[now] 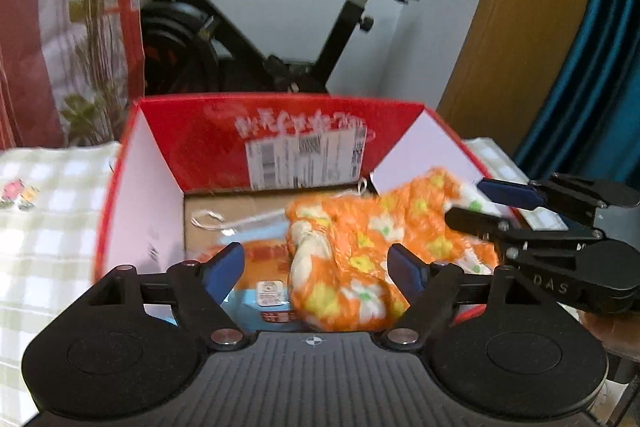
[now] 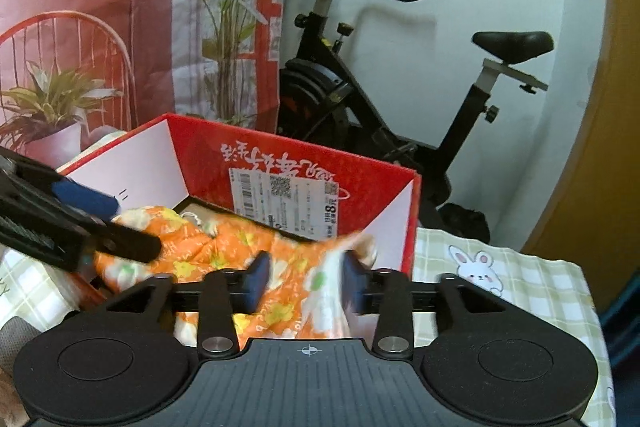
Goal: Organize soft objects
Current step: 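Open both tools to drop the orange cloth into the box, then grasp the black glove with the right tool while the left tool grasps it too, then lift the black glove with both tools and carry it over the box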
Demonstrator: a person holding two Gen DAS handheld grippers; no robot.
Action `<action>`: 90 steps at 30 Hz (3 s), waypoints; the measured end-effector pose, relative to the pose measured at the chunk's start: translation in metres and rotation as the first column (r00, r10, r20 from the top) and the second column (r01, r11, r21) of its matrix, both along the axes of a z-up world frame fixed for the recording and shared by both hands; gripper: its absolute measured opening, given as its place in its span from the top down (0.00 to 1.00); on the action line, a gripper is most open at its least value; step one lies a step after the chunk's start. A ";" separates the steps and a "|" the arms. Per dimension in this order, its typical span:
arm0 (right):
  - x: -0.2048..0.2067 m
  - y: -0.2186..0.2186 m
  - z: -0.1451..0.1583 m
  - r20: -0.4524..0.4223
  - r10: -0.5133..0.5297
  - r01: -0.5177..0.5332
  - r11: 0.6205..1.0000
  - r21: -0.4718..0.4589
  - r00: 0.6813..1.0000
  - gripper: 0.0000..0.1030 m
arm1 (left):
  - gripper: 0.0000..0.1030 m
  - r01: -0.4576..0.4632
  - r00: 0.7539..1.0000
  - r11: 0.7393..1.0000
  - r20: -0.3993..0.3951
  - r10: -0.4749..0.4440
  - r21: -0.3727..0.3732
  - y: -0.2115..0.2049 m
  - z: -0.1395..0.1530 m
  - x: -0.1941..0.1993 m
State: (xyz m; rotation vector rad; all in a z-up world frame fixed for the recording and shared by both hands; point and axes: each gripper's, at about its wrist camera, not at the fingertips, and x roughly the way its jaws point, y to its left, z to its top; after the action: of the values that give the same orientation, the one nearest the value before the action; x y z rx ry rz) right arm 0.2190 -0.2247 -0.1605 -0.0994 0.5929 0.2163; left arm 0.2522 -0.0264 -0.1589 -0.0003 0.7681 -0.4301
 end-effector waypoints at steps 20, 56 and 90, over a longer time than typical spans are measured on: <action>-0.098 0.005 0.010 0.058 0.082 -0.089 0.987 0.136 0.995 0.53 | 0.38 -0.009 1.000 0.999 -0.007 0.009 -0.041 0.065 0.003 -0.086; -0.115 0.017 -0.071 -0.051 0.064 -0.050 0.969 0.243 0.997 0.37 | 0.80 0.006 0.995 0.993 -0.098 -0.017 -0.119 0.060 -0.064 -0.088; -0.132 0.017 -0.026 0.069 0.136 -0.146 0.975 0.165 0.988 0.90 | 0.81 0.070 0.996 0.982 0.066 -0.059 -0.176 0.054 0.004 -0.125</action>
State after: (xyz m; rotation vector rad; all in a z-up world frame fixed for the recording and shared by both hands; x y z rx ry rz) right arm 0.0871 -0.2077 -0.1865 0.0174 0.5087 0.3998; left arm 0.1269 0.0281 -0.1548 -0.1298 0.6691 -0.5569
